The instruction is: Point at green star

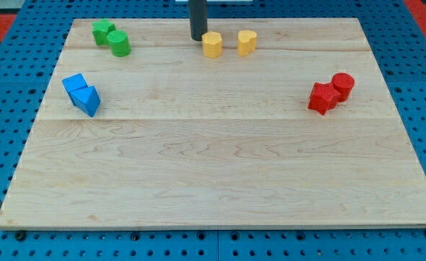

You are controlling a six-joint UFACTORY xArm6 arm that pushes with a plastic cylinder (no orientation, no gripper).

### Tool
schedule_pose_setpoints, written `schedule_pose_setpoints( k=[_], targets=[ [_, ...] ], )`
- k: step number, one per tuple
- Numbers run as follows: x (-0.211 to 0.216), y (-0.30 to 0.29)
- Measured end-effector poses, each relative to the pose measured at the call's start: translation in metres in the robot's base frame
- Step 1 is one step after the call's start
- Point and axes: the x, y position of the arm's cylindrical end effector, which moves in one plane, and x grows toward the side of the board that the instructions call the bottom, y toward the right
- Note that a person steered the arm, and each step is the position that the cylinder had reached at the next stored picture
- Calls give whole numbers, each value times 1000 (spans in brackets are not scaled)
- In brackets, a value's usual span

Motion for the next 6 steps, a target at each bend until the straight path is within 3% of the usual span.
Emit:
schedule_pose_setpoints(
  k=[2, 4, 6],
  targets=[
    [2, 14],
    [-52, -45],
    [-52, -53]
  ],
)
